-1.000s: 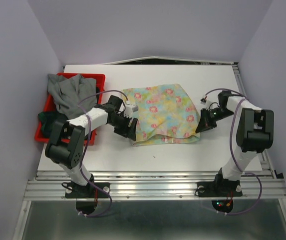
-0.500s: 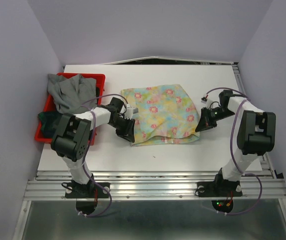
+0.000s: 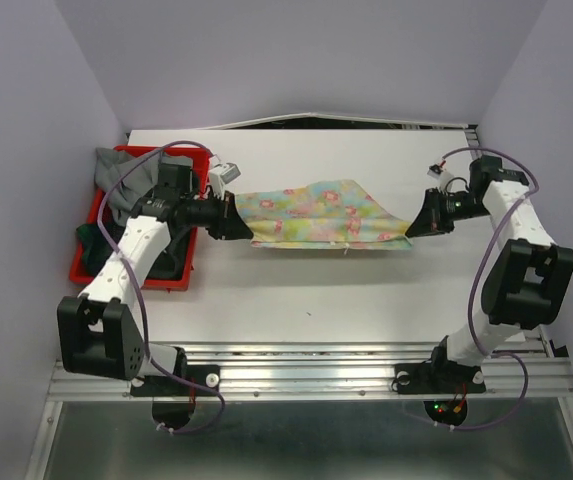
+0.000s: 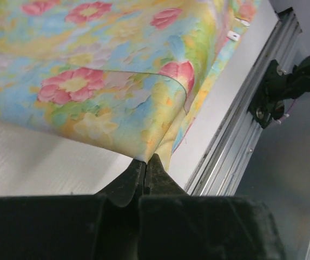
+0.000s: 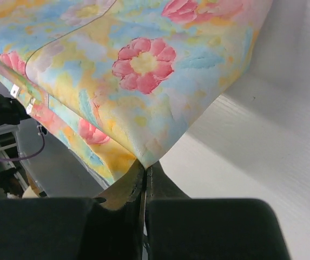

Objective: Fold and stack the skirts
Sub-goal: Flatten the skirt out

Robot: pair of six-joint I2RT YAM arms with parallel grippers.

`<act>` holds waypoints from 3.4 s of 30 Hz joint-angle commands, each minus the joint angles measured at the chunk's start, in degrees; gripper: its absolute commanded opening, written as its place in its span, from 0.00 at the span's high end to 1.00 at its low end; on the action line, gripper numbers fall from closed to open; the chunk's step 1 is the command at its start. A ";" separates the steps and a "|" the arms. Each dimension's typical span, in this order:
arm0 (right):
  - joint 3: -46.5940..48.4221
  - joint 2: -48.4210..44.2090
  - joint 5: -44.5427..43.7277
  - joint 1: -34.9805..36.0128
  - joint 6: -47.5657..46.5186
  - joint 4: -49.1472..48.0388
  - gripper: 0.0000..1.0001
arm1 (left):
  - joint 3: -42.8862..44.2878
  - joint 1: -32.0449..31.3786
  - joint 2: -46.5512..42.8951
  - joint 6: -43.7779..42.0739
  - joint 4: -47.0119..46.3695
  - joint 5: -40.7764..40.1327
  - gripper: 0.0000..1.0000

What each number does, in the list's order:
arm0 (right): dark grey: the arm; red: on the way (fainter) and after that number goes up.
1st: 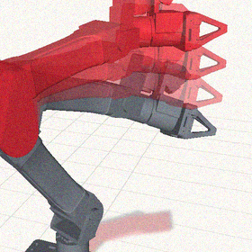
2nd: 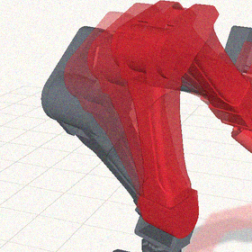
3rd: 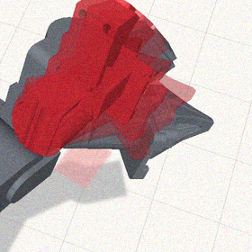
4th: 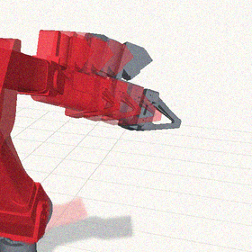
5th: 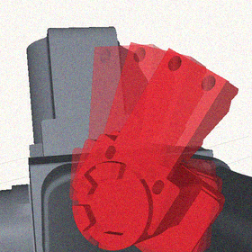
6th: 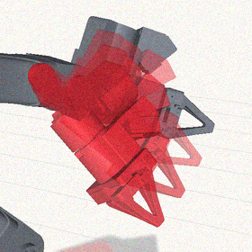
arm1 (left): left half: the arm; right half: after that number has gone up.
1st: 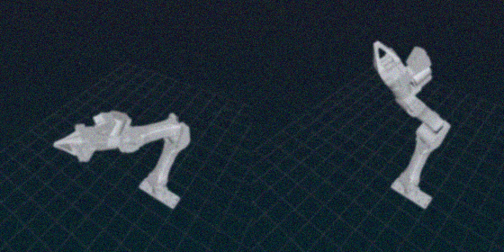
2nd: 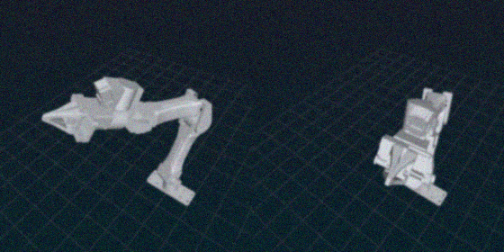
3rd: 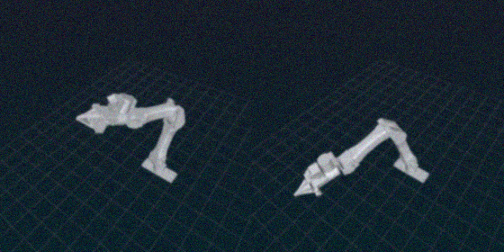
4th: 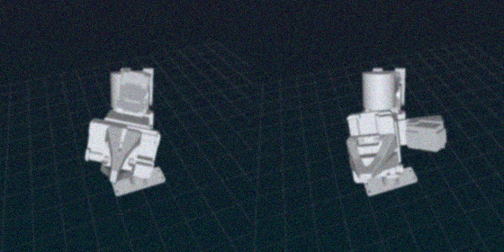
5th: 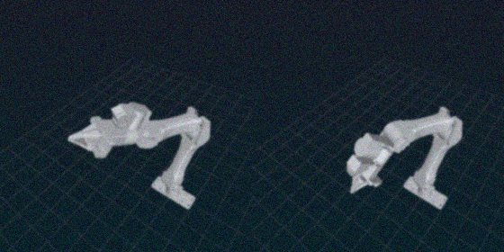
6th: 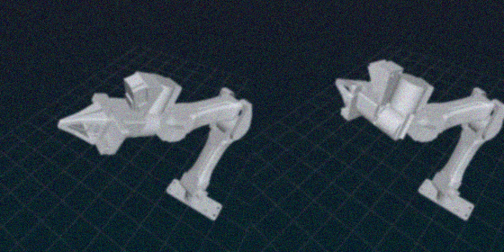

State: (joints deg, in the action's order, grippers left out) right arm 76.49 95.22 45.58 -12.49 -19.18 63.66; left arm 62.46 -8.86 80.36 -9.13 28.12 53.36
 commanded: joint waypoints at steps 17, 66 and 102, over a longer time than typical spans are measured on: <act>46.24 16.64 1.27 -1.92 35.68 -26.91 0.99 | 40.83 0.51 24.53 18.53 -19.86 0.42 1.00; 16.05 23.96 -30.98 0.63 1.51 -4.33 0.95 | 3.11 -13.36 17.83 -22.42 8.79 -10.21 0.62; 1.65 14.99 -54.19 17.85 6.44 -29.98 0.57 | 19.92 -15.22 36.11 -26.73 -9.67 -37.81 0.76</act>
State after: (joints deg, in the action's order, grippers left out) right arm 79.44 112.18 -4.71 5.21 -11.38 40.49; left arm 87.90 -22.81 120.86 -32.27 17.96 18.48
